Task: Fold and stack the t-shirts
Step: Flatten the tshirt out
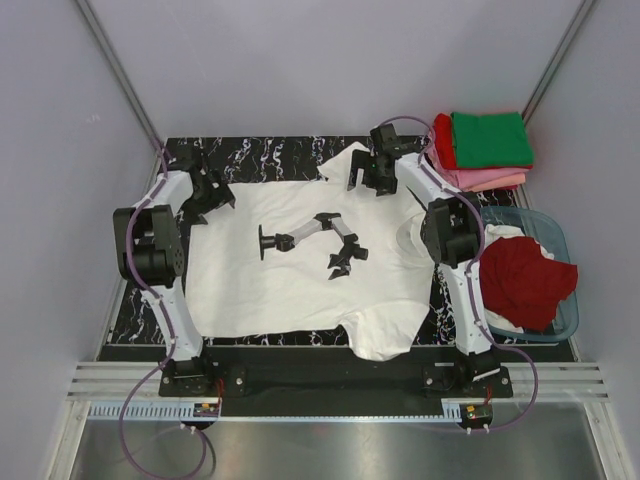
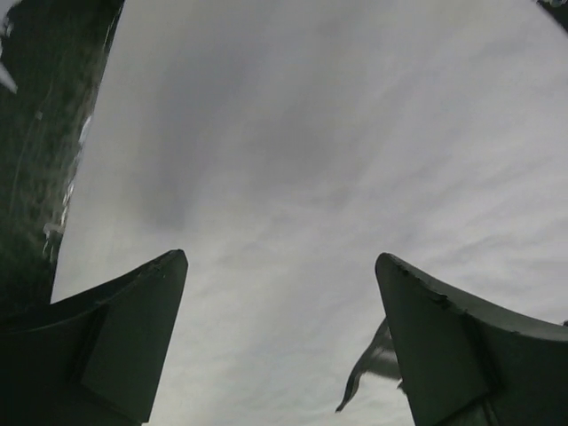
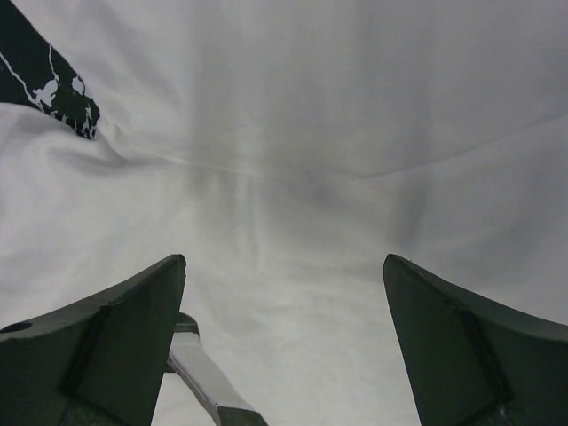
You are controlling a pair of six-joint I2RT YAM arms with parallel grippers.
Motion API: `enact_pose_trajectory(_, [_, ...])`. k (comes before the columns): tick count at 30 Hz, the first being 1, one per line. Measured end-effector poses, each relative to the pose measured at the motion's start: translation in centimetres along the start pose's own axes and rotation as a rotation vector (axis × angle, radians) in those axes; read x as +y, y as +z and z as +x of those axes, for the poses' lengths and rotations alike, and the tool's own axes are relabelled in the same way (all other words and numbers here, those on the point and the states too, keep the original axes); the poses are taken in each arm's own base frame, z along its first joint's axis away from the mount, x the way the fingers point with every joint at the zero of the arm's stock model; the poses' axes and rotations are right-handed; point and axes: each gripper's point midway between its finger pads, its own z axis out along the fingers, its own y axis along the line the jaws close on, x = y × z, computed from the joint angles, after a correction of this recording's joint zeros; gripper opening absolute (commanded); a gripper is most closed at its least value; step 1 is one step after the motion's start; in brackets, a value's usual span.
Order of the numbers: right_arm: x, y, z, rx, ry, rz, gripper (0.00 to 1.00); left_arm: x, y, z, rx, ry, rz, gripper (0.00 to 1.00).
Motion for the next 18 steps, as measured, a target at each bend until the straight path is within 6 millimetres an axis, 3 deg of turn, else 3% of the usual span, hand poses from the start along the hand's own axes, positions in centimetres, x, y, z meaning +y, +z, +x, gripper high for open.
enact_pose_trajectory(6, [-0.5,3.1,-2.6,-0.027,0.034,-0.013,0.99,-1.2,4.5,-2.7,0.011,-0.008,-0.006,0.82])
enact_pose_trajectory(11, [-1.8,4.3,-5.8,-0.084,0.107,-0.050,1.00,-2.1,5.6,-4.5,0.007,-0.013,-0.007,0.74])
enact_pose_trajectory(18, [-3.4,5.4,-9.6,-0.186,0.181,-0.119,1.00,-4.9,7.9,-9.3,-0.047,-0.011,0.045,0.78])
